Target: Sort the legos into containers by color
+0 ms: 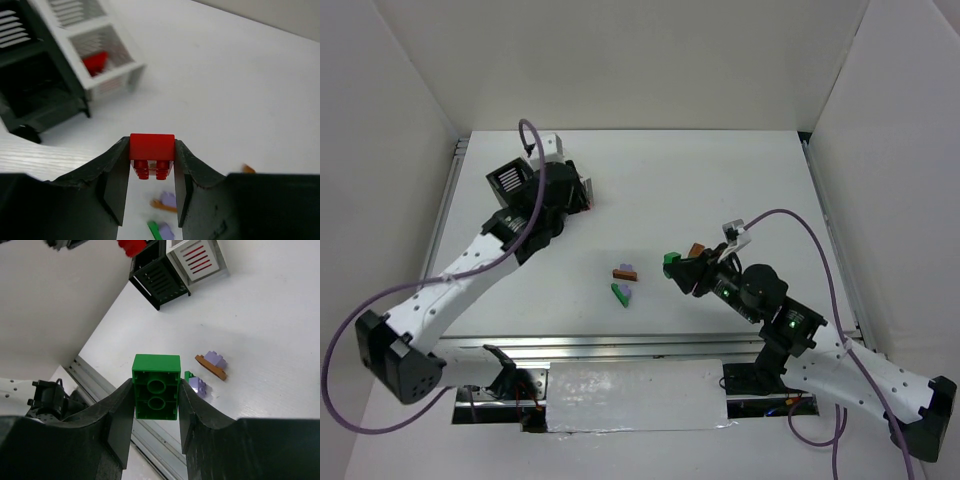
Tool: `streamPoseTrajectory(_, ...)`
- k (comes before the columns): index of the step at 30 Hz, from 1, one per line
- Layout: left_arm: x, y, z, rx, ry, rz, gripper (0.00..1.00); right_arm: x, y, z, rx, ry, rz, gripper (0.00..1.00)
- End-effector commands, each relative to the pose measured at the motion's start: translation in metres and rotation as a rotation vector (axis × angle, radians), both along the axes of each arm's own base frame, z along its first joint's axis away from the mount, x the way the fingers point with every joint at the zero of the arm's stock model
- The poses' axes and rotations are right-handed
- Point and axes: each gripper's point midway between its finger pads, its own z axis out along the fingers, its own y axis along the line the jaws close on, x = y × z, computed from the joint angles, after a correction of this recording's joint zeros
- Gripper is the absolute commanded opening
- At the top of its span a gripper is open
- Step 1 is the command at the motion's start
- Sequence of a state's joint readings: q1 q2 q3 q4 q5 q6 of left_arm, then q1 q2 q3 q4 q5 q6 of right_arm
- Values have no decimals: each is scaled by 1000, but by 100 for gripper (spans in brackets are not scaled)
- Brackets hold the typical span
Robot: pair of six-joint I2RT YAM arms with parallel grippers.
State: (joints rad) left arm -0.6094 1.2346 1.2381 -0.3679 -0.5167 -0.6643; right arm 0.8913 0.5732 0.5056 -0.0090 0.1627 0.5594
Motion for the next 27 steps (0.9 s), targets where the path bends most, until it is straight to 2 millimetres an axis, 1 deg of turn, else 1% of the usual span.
streamPoseTrajectory(1, 34, 67, 24, 115, -91, 375, 0, -1, 1, 14, 34, -10, 1, 0)
streamPoseTrajectory(2, 46, 72, 17, 149, -89, 415, 0, -1, 2, 15, 33, -12, 8, 0)
streamPoseTrajectory(3, 60, 81, 25, 146, -121, 453, 1, -1, 3, 14, 29, -10, 12, 0)
streamPoseTrajectory(4, 73, 82, 13, 174, -104, 470, 4, -2, 4, 14, 23, -9, 19, 0)
streamPoseTrajectory(5, 81, 86, 10, 181, -97, 480, 4, -1, 4, 13, 16, -11, 18, 0)
streamPoseTrajectory(6, 92, 93, 16, 177, -109, 499, 4, -1, 5, 14, 14, -13, 22, 0)
streamPoseTrajectory(7, 102, 94, 3, 197, -90, 507, 4, -1, 5, 13, 6, -14, 22, 0)
streamPoseTrajectory(8, 110, 90, 0, 192, -89, 484, 5, -1, 6, 11, 0, -11, 25, 0)
streamPoseTrajectory(9, 120, 95, 2, 195, -104, 480, 5, -1, 6, 10, -5, -10, 29, 0)
streamPoseTrajectory(10, 128, 93, -10, 208, -87, 472, 5, -1, 7, 9, -10, -10, 29, 0)
streamPoseTrajectory(12, 138, 93, -15, 219, -83, 463, 8, 0, 8, 5, -24, -5, 31, 0)
streamPoseTrajectory(13, 145, 92, -23, 225, -76, 459, 9, 1, 9, 4, -29, -4, 33, 0)
streamPoseTrajectory(16, 158, 89, -29, 248, -82, 433, 13, 1, 10, 2, -40, -3, 36, 0)
streamPoseTrajectory(17, 161, 90, -26, 248, -86, 436, 15, 2, 10, 2, -44, -1, 35, 0)
streamPoseTrajectory(18, 164, 87, -31, 253, -76, 423, 17, 2, 11, 2, -49, -1, 40, 0)
streamPoseTrajectory(19, 168, 86, -28, 249, -86, 417, 20, 2, 12, 0, -55, 4, 45, 0)
streamPoseTrajectory(20, 170, 84, -31, 246, -82, 411, 21, 3, 13, 0, -61, 3, 47, 0)
streamPoseTrajectory(22, 172, 82, -33, 242, -83, 402, 26, 3, 16, -3, -72, 11, 53, 0)
streamPoseTrajectory(23, 174, 81, -37, 242, -76, 401, 29, 4, 16, -4, -75, 12, 53, 0)
streamPoseTrajectory(24, 174, 80, -40, 245, -70, 395, 34, 4, 18, -4, -78, 14, 55, 0)
streamPoseTrajectory(26, 174, 81, -49, 248, -56, 402, 39, 5, 19, -6, -78, 17, 60, 0)
streamPoseTrajectory(27, 174, 79, -52, 246, -54, 395, 44, 5, 20, -5, -78, 17, 61, 0)
